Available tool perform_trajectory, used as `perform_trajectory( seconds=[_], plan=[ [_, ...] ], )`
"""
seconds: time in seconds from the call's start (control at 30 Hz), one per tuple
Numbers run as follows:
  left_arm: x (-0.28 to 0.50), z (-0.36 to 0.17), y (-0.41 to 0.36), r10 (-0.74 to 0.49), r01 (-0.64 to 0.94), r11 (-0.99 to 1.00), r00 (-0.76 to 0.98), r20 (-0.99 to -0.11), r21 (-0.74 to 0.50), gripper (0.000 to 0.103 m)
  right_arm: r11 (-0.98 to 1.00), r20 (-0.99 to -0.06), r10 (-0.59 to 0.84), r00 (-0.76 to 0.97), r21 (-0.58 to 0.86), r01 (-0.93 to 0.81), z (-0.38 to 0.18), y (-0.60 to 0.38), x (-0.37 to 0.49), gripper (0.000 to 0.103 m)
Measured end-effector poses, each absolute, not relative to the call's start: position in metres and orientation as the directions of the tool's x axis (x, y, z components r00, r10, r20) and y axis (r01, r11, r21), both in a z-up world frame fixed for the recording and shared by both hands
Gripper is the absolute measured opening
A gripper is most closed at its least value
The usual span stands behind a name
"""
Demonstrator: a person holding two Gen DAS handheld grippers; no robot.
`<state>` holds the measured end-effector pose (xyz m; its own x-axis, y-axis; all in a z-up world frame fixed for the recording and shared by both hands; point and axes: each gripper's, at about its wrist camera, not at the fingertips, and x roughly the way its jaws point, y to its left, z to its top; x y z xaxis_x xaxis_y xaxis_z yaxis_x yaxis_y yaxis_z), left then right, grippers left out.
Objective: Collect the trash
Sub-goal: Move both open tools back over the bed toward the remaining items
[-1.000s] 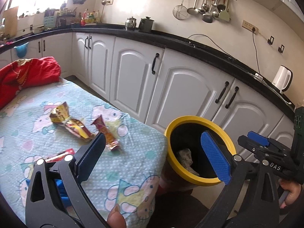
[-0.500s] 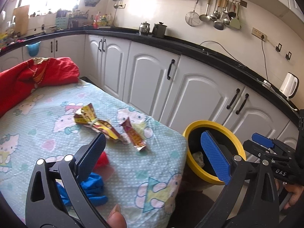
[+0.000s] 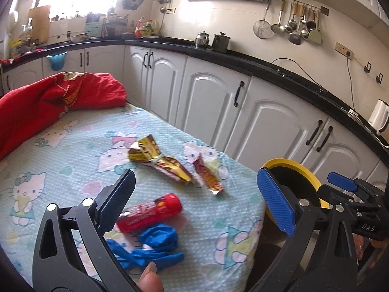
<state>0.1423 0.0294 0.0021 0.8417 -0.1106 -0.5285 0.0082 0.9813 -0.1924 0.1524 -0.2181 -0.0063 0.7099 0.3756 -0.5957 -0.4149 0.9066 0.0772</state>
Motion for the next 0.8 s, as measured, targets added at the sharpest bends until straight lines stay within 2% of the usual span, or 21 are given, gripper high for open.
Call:
perform_trajectory(
  seconds=[0.37,0.53,0.63,0.8],
  plan=[
    [0.146,-0.014,0.070,-0.046,-0.025,0.993,0.811,-0.583,-0.114,0.092,0.876,-0.634,0.426,0.645,0.110,-0.470,-0.025,-0.177,0.178,0.068],
    [0.149,-0.025,0.085,-0.067,-0.001,0.994,0.784,-0.617,-0.108,0.092,0.870,-0.656,0.427,0.623,0.110,-0.481,-0.036,-0.161,0.192,0.059],
    [0.153,-0.032,0.089,-0.076,0.022,0.996,0.765,-0.640,-0.091,0.084,0.867,-0.671,0.424,0.608,0.108,-0.486,-0.042,-0.153,0.202,0.052],
    [0.162,-0.041,0.087,-0.115,0.088,0.993,0.724,-0.680,-0.074,0.073,0.863,-0.696,0.418,0.584,0.103,-0.495,-0.052,-0.139,0.217,0.047]
  ],
)
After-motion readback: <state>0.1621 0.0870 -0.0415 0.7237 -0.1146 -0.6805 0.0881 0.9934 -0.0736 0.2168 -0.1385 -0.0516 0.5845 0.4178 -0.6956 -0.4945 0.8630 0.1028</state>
